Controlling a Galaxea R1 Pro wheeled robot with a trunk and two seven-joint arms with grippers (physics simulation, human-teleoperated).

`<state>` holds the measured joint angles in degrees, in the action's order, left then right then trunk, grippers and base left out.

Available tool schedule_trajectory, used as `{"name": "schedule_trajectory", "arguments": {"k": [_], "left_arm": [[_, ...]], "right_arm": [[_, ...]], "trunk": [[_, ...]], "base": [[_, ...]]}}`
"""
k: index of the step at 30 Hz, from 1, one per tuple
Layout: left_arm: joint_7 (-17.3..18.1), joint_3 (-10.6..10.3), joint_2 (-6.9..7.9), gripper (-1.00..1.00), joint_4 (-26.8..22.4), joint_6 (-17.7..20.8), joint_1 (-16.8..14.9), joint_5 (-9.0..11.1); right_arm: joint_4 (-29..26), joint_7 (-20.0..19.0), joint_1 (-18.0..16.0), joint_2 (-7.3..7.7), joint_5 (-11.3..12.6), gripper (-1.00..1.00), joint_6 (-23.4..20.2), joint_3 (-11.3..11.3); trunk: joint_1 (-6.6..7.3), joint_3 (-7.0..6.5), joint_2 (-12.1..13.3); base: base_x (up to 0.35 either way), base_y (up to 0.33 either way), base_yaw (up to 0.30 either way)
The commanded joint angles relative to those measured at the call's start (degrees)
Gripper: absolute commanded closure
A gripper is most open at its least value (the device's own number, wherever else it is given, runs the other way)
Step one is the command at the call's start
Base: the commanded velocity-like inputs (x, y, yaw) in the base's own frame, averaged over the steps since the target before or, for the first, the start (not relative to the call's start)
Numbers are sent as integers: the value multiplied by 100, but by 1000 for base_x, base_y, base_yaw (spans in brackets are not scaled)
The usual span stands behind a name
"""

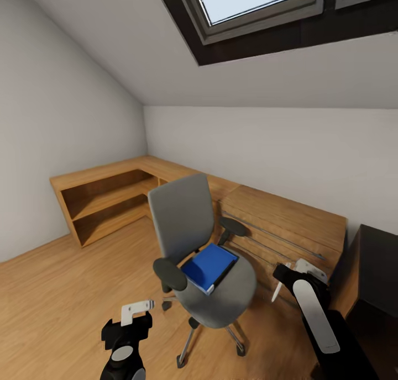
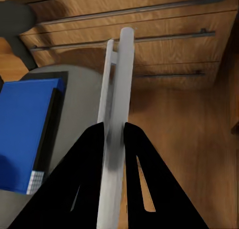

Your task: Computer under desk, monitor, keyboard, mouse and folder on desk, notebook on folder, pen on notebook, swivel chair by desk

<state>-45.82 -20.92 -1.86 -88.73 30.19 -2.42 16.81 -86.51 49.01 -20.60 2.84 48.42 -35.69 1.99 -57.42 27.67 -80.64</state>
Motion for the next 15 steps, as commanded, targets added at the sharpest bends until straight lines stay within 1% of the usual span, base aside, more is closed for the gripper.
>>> {"name": "schedule_trajectory", "arguments": {"k": [1, 10, 12, 14, 15], "left_arm": [[-47, -9, 1, -100, -7, 19, -4, 42], [-50, -18, 2, -100, 3, 22, -4, 42], [-50, -18, 2, -100, 4, 22, -4, 42], [-50, -18, 2, -100, 5, 26, -4, 42], [-45, -18, 2, -100, 5, 29, -4, 42]], "right_arm": [[-5, 59, -6, 5, 36, 100, -17, 12], [-13, 56, -6, 14, 26, 100, -9, -34], [-14, 51, -6, 35, 24, 100, -9, -45], [-15, 40, -6, 122, 29, 100, 2, -56], [-20, 34, -6, 214, 38, 100, 11, -69]], "trunk": [[23, -12, 38], [220, -174, 399], [264, -210, 479], [286, -228, 519], [286, -228, 519]], "base": [[-4, 0, -298], [-1, 0, -298], [0, 0, -298], [0, 0, -298], [0, 0, -298]]}}
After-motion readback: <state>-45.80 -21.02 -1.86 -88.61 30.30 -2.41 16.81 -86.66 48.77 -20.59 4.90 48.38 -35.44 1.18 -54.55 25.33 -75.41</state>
